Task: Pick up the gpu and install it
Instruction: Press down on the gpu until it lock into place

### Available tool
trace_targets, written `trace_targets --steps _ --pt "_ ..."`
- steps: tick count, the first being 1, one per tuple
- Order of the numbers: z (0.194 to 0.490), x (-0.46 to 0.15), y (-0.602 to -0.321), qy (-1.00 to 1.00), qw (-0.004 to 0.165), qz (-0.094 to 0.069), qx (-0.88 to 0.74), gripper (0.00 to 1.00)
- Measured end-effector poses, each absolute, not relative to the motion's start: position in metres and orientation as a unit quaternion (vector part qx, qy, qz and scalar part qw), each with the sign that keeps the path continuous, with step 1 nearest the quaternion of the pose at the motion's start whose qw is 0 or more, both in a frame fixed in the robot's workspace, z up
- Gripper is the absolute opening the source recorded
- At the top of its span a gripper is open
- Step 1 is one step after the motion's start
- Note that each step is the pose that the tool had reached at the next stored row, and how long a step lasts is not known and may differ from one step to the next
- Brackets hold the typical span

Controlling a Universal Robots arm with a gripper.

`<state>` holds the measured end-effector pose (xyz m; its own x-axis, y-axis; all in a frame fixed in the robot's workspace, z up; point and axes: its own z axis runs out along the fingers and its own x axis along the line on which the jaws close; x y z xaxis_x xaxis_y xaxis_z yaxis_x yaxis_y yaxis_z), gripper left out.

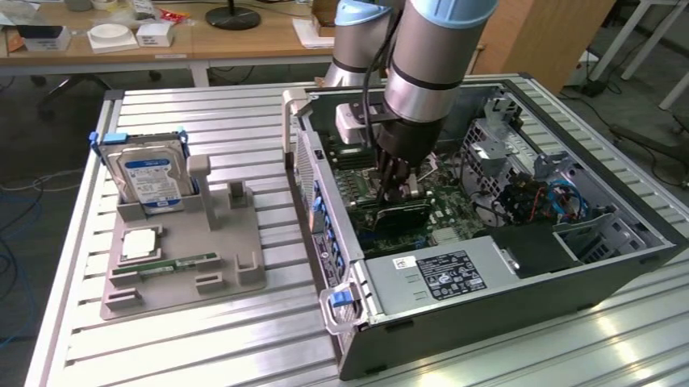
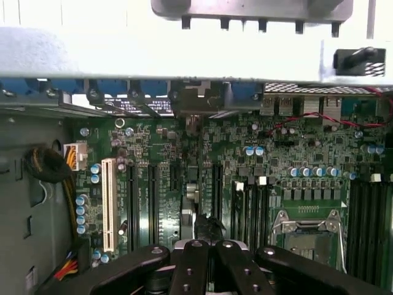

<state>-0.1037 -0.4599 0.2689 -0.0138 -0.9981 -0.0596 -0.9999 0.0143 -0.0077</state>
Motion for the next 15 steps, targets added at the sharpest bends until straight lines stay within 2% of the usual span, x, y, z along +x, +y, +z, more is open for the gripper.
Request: trace_targets --steps 15 --pt "0.267 -0.082 -0.462 0.712 0.024 0.018 -0.702 0.1"
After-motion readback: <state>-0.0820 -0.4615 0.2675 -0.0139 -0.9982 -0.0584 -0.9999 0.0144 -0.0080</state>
